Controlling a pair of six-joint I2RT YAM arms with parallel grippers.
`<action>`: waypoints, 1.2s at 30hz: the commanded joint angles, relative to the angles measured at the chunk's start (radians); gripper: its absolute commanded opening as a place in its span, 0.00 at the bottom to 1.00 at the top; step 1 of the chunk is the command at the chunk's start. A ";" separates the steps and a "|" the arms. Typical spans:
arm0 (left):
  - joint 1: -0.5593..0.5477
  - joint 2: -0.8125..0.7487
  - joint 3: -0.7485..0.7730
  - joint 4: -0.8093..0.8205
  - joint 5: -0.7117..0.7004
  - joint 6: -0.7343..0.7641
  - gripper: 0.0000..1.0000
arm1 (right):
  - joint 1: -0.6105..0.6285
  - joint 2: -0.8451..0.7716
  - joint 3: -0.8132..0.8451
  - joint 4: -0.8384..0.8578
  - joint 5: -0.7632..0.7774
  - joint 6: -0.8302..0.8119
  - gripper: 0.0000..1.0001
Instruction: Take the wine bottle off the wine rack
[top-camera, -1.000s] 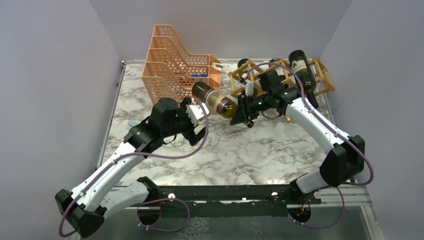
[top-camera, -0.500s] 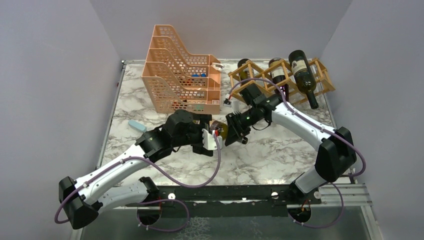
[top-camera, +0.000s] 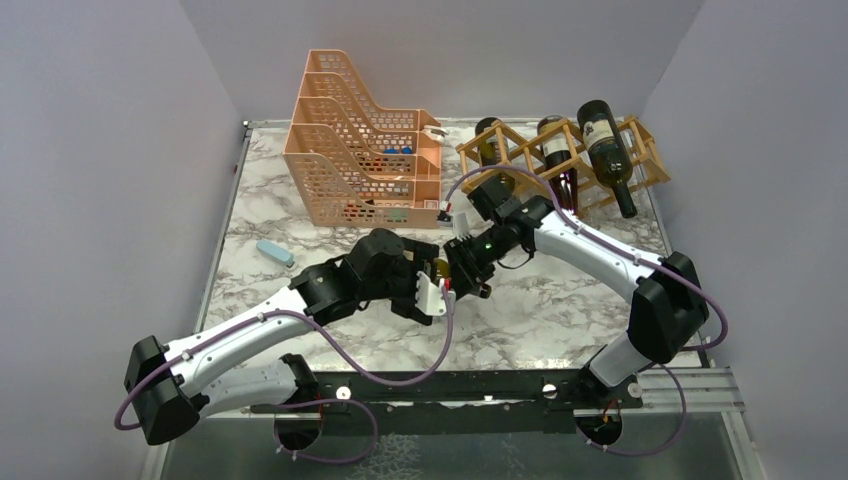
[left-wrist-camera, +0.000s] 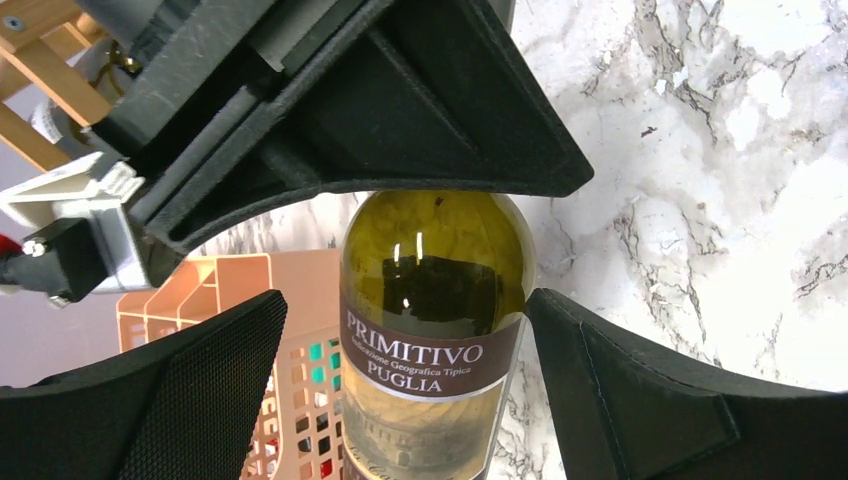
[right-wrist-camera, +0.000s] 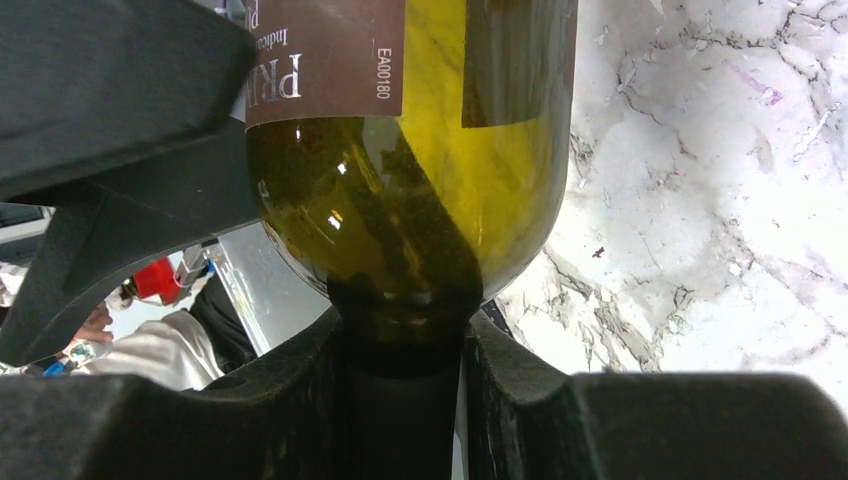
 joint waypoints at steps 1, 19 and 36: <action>-0.002 0.020 -0.025 0.020 -0.015 0.015 0.99 | 0.025 -0.023 0.010 0.056 -0.109 -0.030 0.06; -0.004 0.043 -0.077 0.077 -0.055 -0.011 0.99 | 0.037 -0.062 0.001 0.079 -0.129 -0.011 0.05; -0.015 0.080 -0.051 0.111 -0.036 -0.050 0.80 | 0.041 -0.059 0.014 0.082 -0.111 -0.007 0.07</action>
